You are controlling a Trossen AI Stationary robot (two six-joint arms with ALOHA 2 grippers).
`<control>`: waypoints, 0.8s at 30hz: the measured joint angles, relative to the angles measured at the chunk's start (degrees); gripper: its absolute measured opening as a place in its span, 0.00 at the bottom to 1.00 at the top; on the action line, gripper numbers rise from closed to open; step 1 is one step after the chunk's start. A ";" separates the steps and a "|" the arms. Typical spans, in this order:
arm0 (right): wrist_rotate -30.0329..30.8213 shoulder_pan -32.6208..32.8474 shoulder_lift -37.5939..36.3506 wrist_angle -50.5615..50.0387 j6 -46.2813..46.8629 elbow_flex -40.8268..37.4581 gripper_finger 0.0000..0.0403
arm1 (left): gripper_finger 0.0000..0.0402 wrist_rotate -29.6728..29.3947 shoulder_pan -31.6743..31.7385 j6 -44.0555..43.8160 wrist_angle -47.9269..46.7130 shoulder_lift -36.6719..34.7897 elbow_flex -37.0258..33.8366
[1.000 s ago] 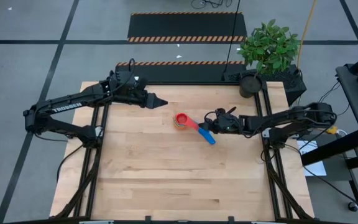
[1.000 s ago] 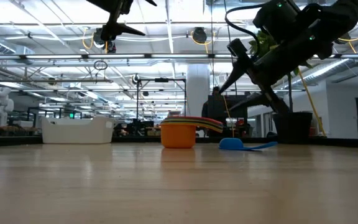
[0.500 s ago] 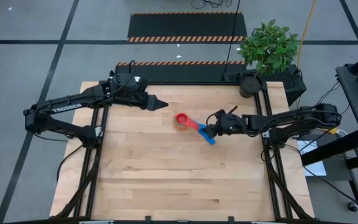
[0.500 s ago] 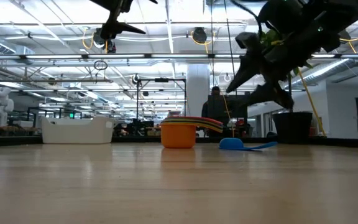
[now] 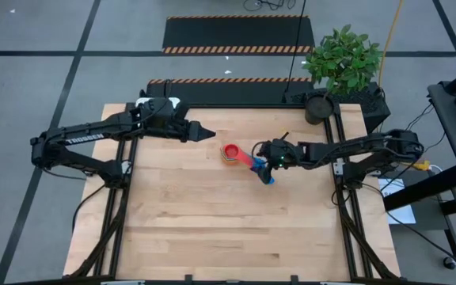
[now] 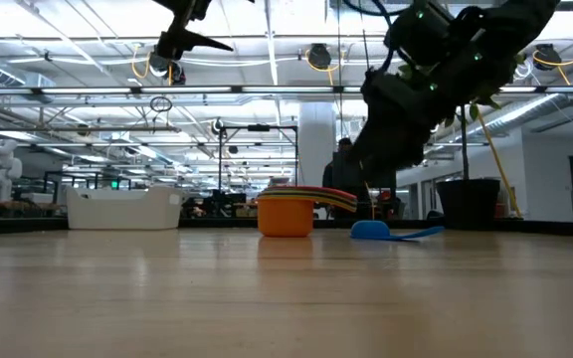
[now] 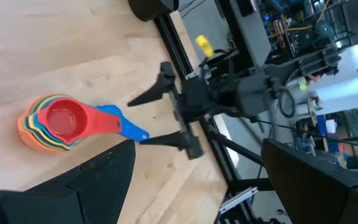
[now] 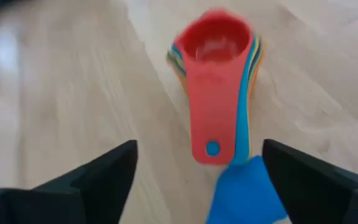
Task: Nest measuring cups in basket
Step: Stack the red measuring cup into the light blue measuring cup
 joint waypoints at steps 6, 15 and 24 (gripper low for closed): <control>2.50 0.00 4.42 0.52 -5.04 0.02 0.92 | 0.87 -3.22 -3.38 -2.01 2.18 0.02 0.00; 4.60 -0.96 8.73 5.89 -8.96 0.04 0.90 | 0.87 -5.96 -5.70 -4.56 2.43 0.02 0.00; 4.50 -1.09 10.76 8.44 -11.94 0.07 0.76 | 0.87 -8.25 -5.55 -5.38 2.40 0.02 0.00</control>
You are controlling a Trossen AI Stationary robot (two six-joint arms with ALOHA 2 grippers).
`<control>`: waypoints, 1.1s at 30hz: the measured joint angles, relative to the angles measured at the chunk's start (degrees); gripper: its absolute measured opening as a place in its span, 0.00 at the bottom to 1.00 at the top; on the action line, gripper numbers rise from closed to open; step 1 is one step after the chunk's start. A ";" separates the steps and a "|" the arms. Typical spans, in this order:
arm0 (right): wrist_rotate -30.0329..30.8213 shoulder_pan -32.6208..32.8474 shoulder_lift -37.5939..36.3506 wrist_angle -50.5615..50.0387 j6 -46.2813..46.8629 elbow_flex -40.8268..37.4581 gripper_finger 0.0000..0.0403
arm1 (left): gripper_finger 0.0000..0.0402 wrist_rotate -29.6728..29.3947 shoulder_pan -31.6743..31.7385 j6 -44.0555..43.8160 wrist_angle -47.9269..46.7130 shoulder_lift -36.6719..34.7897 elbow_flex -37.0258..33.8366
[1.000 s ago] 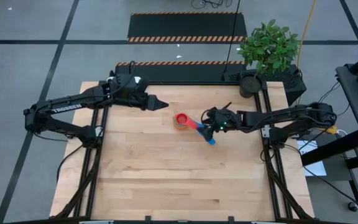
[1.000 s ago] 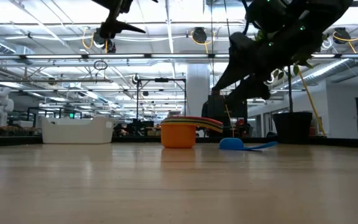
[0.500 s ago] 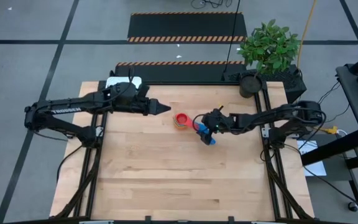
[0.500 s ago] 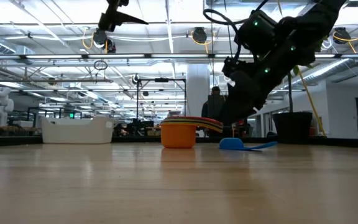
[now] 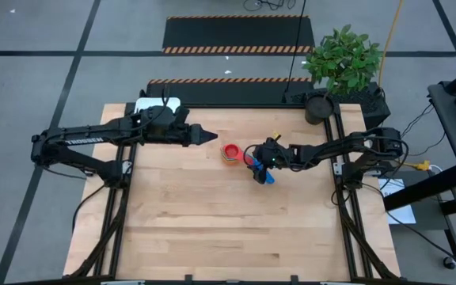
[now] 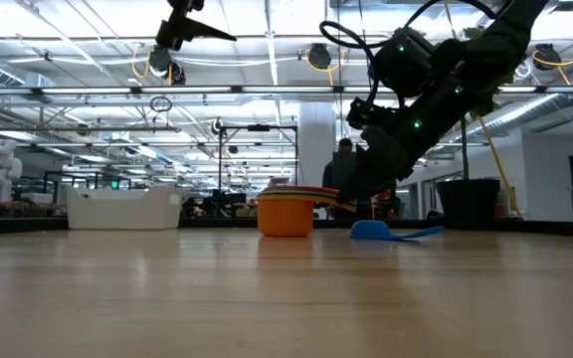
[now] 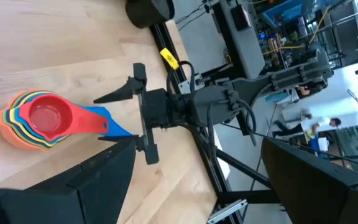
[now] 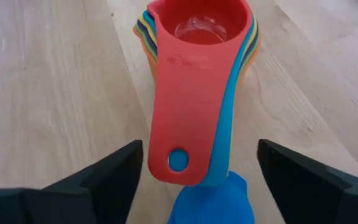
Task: Nest measuring cups in basket
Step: Stack the red measuring cup into the light blue measuring cup, then stack the blue measuring cup into the red measuring cup
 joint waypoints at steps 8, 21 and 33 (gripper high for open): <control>-0.06 0.00 0.00 0.33 -0.03 0.00 0.52 | 0.87 -0.56 0.04 -0.60 -0.43 0.00 0.00; -0.04 0.11 0.00 0.36 0.38 0.00 0.34 | 0.87 -1.60 0.04 -0.65 -0.45 0.00 0.00; -0.69 0.13 -2.79 -3.14 15.59 -0.02 0.62 | 0.87 -1.63 0.04 -0.38 -0.44 0.00 0.00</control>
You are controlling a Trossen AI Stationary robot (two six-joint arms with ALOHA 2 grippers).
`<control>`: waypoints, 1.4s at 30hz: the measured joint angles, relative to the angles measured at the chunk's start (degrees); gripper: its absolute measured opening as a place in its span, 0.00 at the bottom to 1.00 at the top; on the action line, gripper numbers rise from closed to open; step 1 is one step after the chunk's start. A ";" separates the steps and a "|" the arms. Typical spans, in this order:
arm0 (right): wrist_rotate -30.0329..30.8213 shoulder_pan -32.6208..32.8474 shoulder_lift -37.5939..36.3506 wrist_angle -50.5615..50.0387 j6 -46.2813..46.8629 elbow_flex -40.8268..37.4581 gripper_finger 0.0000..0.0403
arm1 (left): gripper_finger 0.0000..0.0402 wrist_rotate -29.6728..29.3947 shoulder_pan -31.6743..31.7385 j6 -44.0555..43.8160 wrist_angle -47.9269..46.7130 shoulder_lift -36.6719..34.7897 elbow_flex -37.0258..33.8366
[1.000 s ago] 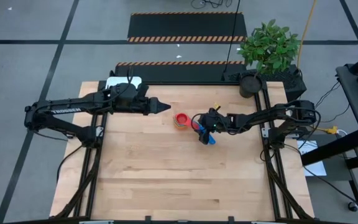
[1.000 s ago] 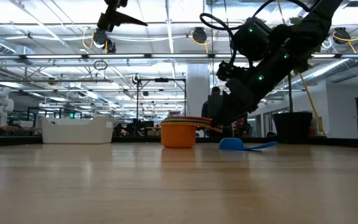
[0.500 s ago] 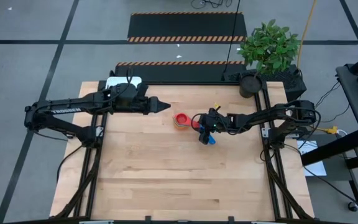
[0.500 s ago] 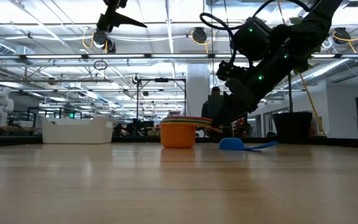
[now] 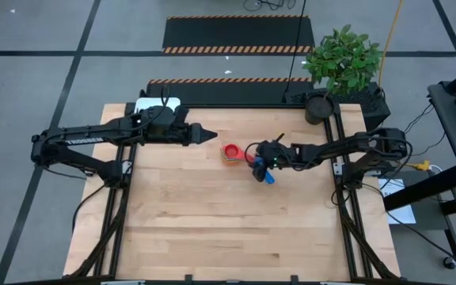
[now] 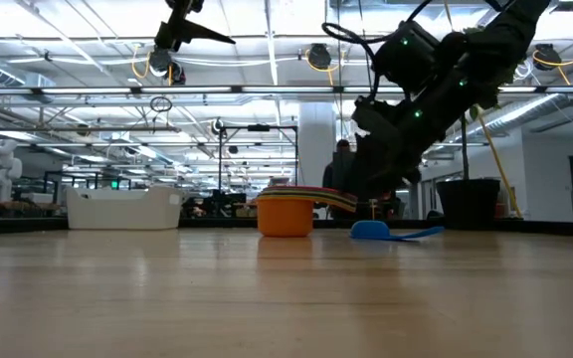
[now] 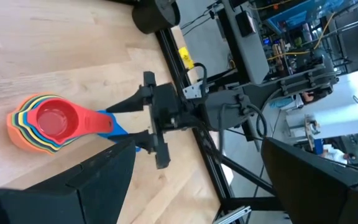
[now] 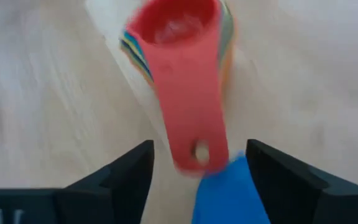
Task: Nest measuring cups in basket
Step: Stack the blue measuring cup into the red measuring cup
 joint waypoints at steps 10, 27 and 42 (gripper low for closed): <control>-12.15 0.02 -8.09 -12.58 24.80 -0.04 0.64 | 0.87 -0.03 0.00 4.84 -0.02 0.00 0.00; -11.13 6.04 -21.63 -28.50 56.87 -0.04 0.64 | 0.87 4.05 -0.11 15.21 -4.99 0.02 -0.02; 5.42 14.40 -21.43 -24.77 77.07 -2.97 0.64 | 0.87 5.25 -2.74 23.66 -13.27 0.04 0.00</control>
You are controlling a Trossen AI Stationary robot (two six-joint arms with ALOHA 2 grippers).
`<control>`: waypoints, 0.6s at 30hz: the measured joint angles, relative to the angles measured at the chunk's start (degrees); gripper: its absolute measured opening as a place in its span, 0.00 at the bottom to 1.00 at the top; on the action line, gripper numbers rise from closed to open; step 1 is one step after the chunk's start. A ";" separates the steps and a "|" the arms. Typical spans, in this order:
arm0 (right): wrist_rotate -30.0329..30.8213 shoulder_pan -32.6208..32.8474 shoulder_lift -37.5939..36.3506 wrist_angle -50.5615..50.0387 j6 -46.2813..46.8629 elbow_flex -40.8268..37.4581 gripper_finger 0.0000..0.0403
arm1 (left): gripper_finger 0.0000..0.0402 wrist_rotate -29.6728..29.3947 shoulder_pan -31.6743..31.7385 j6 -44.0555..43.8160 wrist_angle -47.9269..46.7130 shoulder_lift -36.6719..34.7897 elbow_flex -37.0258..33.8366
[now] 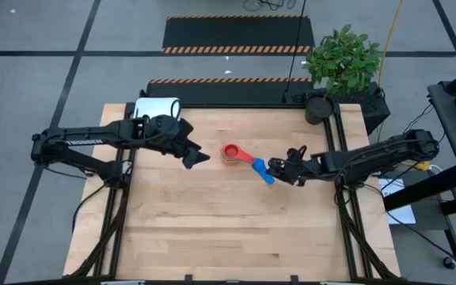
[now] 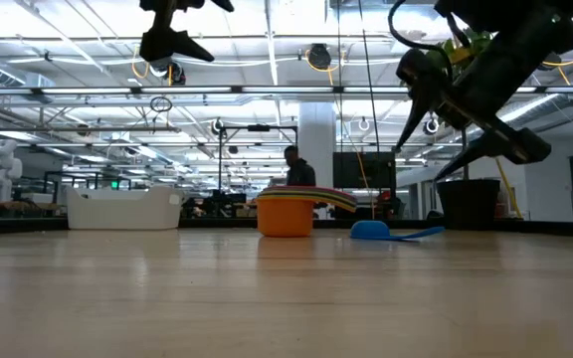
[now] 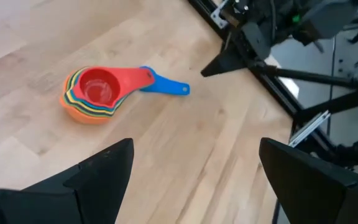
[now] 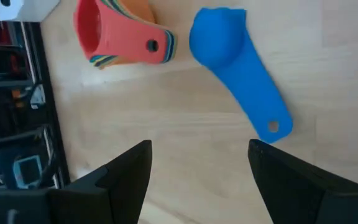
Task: Nest measuring cups in basket
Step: Stack the blue measuring cup into the red measuring cup
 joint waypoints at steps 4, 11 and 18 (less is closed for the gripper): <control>-0.10 1.08 -0.04 4.98 2.81 -2.09 0.64 | 0.87 -0.02 -0.04 2.65 -0.56 0.00 0.00; 0.05 2.54 -0.03 9.58 9.70 -5.81 0.64 | 0.87 -0.21 0.03 4.18 -2.55 0.00 0.00; -0.13 2.54 0.00 9.82 10.87 -8.47 0.64 | 0.87 -3.84 0.03 4.30 -3.21 -0.02 0.00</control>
